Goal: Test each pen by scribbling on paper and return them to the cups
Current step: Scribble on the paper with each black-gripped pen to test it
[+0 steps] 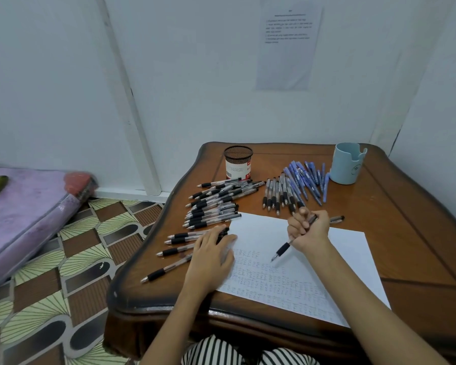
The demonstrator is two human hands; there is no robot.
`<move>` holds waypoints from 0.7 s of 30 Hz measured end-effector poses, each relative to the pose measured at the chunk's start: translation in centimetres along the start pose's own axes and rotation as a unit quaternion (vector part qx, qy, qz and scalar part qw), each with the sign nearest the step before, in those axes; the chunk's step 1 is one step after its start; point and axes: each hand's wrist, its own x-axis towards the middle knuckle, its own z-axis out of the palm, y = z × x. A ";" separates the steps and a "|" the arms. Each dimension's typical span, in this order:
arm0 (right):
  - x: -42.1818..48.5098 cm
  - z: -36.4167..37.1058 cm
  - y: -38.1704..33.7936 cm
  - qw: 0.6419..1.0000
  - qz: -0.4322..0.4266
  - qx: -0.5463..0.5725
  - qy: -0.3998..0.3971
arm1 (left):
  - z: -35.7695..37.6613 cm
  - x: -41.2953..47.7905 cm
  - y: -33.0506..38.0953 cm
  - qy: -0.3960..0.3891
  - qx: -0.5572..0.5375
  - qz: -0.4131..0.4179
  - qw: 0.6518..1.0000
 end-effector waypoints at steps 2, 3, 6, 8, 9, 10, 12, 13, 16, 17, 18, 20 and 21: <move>-0.2 -0.2 0.4 1.000 -0.001 0.021 -0.012 | 0.0 0.0 0.0 -0.003 0.001 -0.003 1.000; -0.3 -0.3 0.6 0.999 0.000 0.029 -0.016 | 0.0 0.0 0.0 -0.004 0.001 -0.004 1.000; -0.7 -0.7 0.8 0.999 0.000 0.042 -0.022 | 0.0 0.1 0.0 -0.008 0.002 -0.007 1.000; -1.0 -1.0 0.6 0.999 0.004 0.030 -0.013 | 0.0 0.1 0.0 -0.008 0.001 -0.006 1.000; -1.2 -1.2 0.5 1.000 0.004 0.013 -0.006 | 0.0 0.1 0.0 -0.007 0.000 -0.006 1.000; -1.4 -1.4 0.5 1.000 0.004 -0.018 -0.003 | 0.0 0.1 0.0 -0.007 -0.001 -0.005 1.000; -1.8 -1.7 0.5 0.991 -0.001 -0.134 0.002 | 0.0 0.1 0.0 -0.008 0.000 -0.004 1.000; -1.9 -1.9 0.5 0.981 -0.004 -0.196 0.003 | 0.0 0.1 0.0 -0.009 0.000 -0.005 1.000; -2.5 -1.7 0.5 0.946 0.004 -0.322 -0.045 | -0.1 0.2 0.0 -0.012 -0.001 -0.008 1.000; -2.5 -1.6 0.7 0.937 0.004 -0.341 -0.069 | -0.1 0.1 0.0 -0.014 -0.001 -0.009 1.000; -2.6 -1.4 1.0 0.934 0.001 -0.348 -0.087 | -0.1 0.1 0.0 -0.015 -0.001 -0.009 1.000; -2.5 -1.0 1.7 0.932 -0.030 -0.350 -0.092 | 0.0 0.1 0.0 -0.013 -0.001 -0.007 1.000; -2.3 -0.9 2.1 0.930 -0.049 -0.355 -0.086 | -0.1 0.1 0.0 -0.012 -0.001 -0.007 1.000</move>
